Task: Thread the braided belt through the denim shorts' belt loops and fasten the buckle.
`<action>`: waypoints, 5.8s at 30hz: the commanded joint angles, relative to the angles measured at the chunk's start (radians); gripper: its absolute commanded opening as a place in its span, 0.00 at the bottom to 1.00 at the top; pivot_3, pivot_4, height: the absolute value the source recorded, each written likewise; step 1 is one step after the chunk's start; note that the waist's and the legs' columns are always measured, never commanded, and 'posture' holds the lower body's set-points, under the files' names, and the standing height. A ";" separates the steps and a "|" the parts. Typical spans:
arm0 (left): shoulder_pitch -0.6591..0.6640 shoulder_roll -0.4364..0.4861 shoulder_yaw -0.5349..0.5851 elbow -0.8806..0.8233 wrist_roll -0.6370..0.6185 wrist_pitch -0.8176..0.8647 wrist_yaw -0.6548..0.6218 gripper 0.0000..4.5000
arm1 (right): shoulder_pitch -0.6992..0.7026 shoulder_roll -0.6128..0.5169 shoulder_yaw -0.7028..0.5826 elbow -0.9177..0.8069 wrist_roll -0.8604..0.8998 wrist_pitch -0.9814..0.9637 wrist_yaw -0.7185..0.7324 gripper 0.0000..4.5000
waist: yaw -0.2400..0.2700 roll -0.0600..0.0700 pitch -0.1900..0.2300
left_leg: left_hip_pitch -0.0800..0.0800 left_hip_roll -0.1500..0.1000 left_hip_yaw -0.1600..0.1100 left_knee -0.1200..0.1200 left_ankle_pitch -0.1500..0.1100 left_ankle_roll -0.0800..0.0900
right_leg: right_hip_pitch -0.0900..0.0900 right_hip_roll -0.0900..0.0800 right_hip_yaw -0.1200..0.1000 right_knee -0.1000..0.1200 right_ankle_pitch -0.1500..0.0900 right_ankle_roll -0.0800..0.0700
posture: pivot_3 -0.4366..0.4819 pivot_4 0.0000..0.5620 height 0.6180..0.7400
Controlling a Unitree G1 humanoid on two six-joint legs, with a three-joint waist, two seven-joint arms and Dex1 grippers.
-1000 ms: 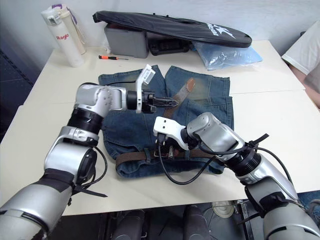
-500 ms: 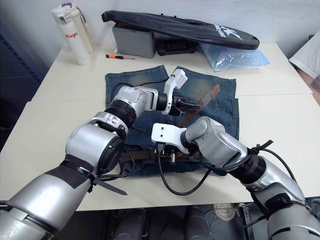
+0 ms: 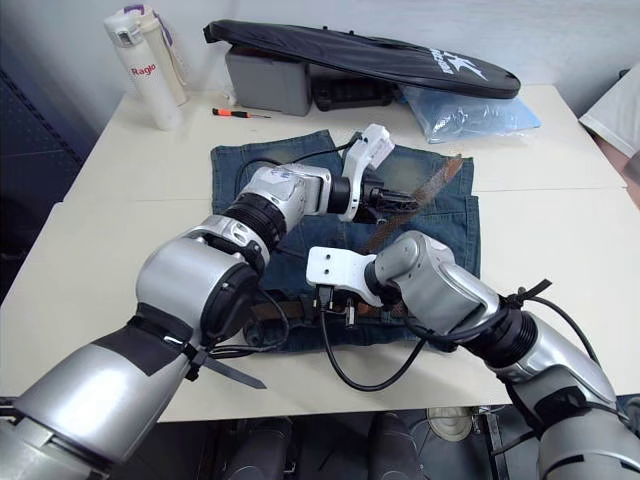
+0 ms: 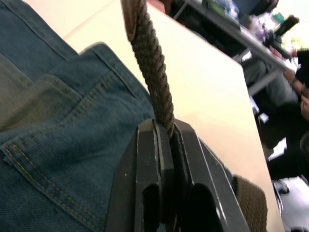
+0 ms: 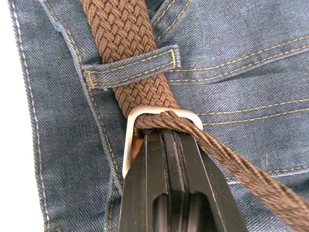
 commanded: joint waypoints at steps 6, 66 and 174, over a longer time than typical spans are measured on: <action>0.077 0.149 -0.063 -0.100 0.108 -0.042 -0.186 0.00 | 0.099 0.066 -0.098 0.070 0.093 0.067 -0.006 0.01 | -0.007 0.000 0.000 | 0.000 0.000 0.001 -0.001 0.000 0.000 | -0.001 0.000 0.000 0.000 0.000 0.000 | 0.48 0.27 1.00; 0.635 0.615 -0.377 -1.140 0.246 -0.357 -0.448 0.00 | 0.274 -0.027 -0.431 -0.162 0.130 -0.168 -0.316 0.80 | -0.004 0.001 0.002 | -0.004 0.001 0.004 0.001 -0.003 0.005 | -0.004 0.000 0.003 -0.004 0.001 0.001 | 0.48 0.27 1.00; 0.559 0.552 -0.414 -1.052 0.241 -0.326 -0.388 0.00 | 0.413 -0.197 -0.320 -0.194 -0.005 -0.349 -0.281 0.99 | -0.004 0.001 0.002 | -0.003 0.001 0.006 0.002 -0.004 0.006 | -0.004 0.000 0.005 -0.003 0.001 0.001 | 0.48 0.27 1.00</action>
